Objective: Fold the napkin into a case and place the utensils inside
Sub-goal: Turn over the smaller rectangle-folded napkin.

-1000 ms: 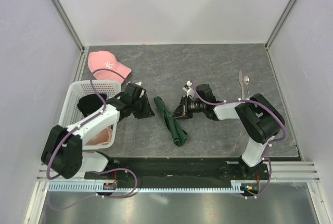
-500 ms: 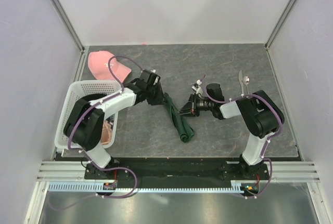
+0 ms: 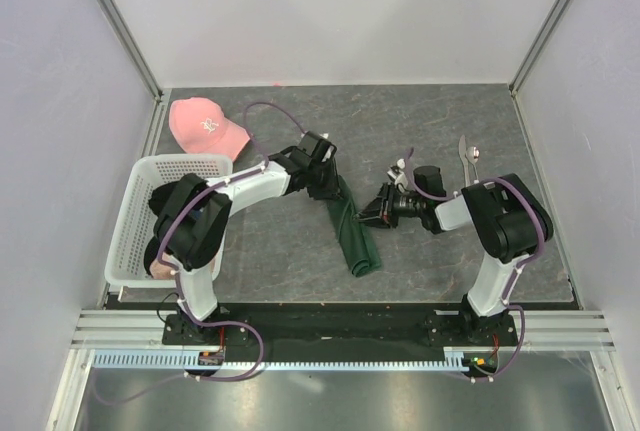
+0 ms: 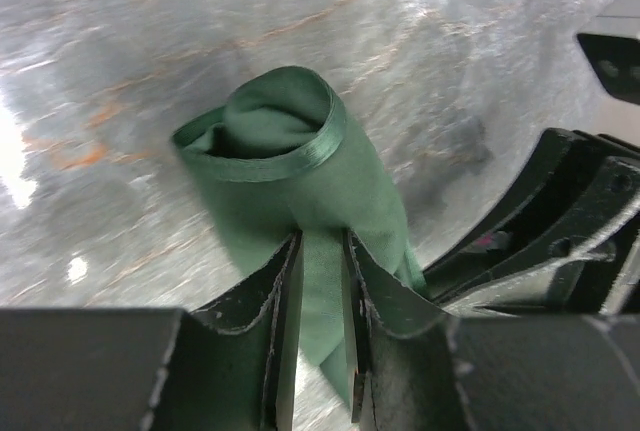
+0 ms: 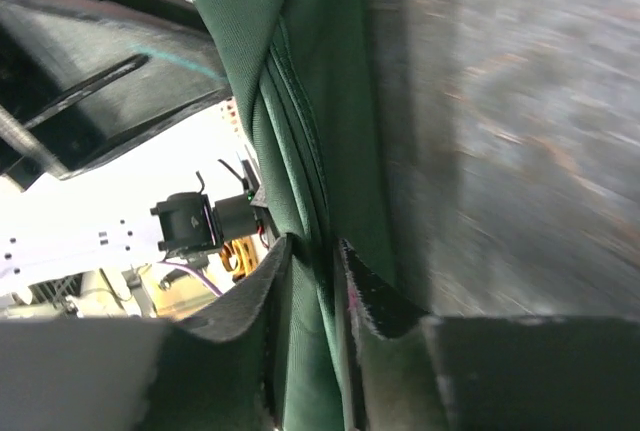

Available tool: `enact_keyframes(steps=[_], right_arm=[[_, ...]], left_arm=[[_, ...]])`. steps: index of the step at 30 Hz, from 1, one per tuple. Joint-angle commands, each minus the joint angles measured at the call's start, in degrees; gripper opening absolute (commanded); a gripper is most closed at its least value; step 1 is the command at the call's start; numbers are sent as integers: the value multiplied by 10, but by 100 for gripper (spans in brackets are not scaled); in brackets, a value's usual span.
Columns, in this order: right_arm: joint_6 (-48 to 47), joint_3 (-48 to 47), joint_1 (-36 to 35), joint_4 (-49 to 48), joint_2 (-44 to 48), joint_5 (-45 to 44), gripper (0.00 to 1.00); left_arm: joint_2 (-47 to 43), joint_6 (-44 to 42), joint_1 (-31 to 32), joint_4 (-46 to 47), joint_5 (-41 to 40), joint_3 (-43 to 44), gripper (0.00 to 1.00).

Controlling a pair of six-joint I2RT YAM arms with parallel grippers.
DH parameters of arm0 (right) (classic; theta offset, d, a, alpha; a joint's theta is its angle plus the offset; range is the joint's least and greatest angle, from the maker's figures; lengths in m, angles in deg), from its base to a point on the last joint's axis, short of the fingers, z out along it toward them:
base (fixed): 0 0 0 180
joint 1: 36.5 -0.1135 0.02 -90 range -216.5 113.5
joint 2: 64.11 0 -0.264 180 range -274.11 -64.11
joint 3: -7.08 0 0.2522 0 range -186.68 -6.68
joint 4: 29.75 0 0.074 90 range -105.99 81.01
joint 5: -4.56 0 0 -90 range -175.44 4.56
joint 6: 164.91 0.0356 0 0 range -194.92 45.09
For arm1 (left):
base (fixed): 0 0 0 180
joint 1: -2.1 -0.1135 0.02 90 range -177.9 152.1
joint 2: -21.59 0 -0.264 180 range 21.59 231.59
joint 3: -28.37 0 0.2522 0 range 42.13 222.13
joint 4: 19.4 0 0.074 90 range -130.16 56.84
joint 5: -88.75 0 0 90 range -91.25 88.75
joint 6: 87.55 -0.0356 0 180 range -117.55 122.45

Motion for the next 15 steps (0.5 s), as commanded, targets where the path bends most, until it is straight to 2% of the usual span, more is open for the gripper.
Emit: enact_keyframes(steps=[1,4,6,7,8,9,11,15], right_arm=[[-19,25,27,-16,26,12,37],[-59,21,53,45,54,-5,45],[-139,-24,67,219,95,-47,48],[-229,-46,68,300,115,-145,54],[-263,-66,64,429,156,-192,57],[-281,-97,64,472,175,-232,60],[-308,-118,55,547,214,-268,65],[-288,-114,-6,581,255,-269,64]], left_arm=[[34,8,24,19,13,53,28],[57,11,32,19,21,80,28],[83,12,36,19,29,102,28],[89,11,37,15,31,109,28],[96,11,37,12,32,122,28],[95,7,37,10,29,126,28],[74,-1,38,0,16,123,28],[44,-7,38,2,10,101,29]])
